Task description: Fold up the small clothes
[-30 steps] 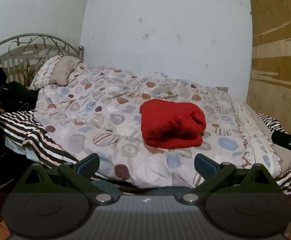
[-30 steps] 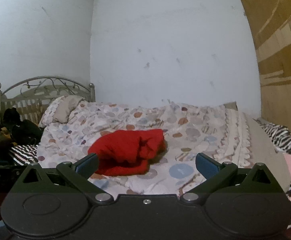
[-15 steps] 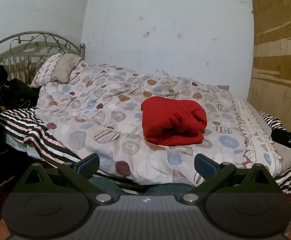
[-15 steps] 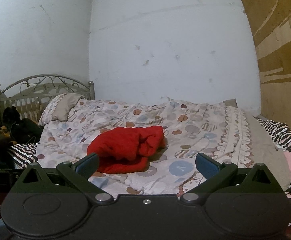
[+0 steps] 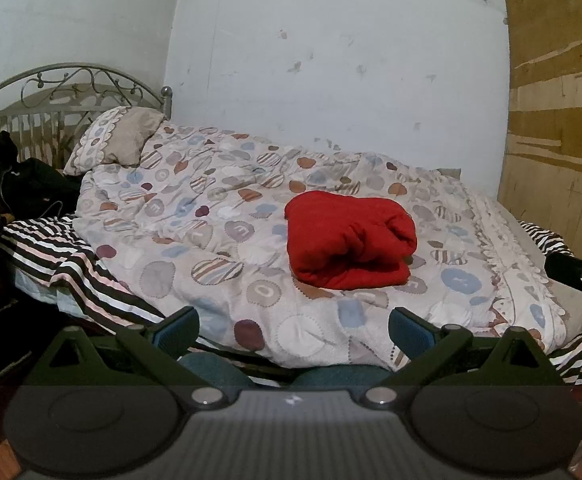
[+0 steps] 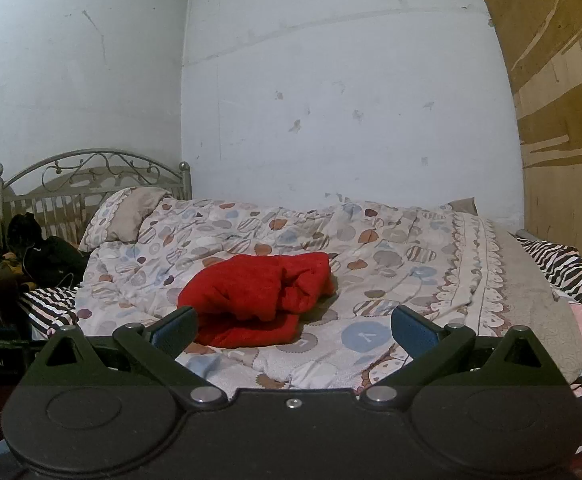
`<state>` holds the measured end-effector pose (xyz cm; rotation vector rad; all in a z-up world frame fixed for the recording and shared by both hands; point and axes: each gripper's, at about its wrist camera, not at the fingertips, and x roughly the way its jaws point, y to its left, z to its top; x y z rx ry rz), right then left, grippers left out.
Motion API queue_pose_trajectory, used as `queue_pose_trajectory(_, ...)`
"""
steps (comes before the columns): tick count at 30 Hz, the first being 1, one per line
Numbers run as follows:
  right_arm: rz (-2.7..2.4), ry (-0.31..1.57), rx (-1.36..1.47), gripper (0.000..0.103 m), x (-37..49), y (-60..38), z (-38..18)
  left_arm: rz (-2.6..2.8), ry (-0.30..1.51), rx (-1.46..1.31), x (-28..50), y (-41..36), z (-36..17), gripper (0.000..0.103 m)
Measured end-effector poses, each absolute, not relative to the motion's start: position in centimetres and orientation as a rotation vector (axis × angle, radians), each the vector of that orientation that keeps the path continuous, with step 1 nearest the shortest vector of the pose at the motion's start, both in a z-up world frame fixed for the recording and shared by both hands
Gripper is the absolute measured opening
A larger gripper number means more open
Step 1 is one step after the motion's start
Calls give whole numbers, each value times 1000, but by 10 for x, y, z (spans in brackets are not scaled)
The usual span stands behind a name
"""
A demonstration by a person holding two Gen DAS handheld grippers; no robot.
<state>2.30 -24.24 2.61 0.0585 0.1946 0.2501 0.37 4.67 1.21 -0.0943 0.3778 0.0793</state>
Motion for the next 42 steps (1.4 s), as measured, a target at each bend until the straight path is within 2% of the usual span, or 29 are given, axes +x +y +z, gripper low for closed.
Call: queue_pose_trajectory(42, 251, 192, 56, 103, 22, -241, 27, 76, 387, -90, 2, 48, 12, 103)
